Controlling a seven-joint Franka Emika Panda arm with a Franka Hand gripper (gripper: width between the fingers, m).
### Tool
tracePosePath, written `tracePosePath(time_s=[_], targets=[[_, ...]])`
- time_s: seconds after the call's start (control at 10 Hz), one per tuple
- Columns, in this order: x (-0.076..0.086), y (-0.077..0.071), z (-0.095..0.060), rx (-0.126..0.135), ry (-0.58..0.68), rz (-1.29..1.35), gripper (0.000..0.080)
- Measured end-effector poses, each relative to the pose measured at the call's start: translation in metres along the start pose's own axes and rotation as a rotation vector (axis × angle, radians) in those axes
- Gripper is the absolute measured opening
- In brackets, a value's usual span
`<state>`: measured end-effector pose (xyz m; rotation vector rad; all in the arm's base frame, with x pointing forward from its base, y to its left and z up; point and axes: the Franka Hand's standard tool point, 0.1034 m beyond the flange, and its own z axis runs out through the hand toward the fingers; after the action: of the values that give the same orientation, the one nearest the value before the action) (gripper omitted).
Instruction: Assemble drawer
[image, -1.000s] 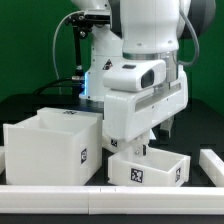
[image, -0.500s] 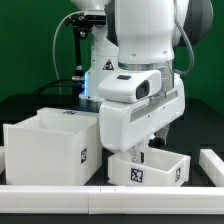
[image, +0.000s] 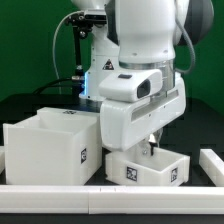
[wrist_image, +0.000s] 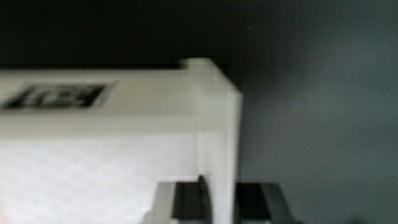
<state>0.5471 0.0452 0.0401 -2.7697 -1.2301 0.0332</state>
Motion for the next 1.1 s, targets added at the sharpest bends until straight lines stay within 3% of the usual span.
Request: tracePosePath(time_s=[0.3,0.5,0.6,1.1], targets=[[0.001,-0.017,-0.043,-0.008,-0.023,-0.042,0.0038],[-0.025,-0.042,-0.082,-0.039,-0.028,-0.070,0.0038],[-0.044,-0.048,-0.096,-0.015,-0.039,-0.053,0.0038],[-0.054,-0.047,-0.094,-0.014,-0.029,-0.050,0.0038]])
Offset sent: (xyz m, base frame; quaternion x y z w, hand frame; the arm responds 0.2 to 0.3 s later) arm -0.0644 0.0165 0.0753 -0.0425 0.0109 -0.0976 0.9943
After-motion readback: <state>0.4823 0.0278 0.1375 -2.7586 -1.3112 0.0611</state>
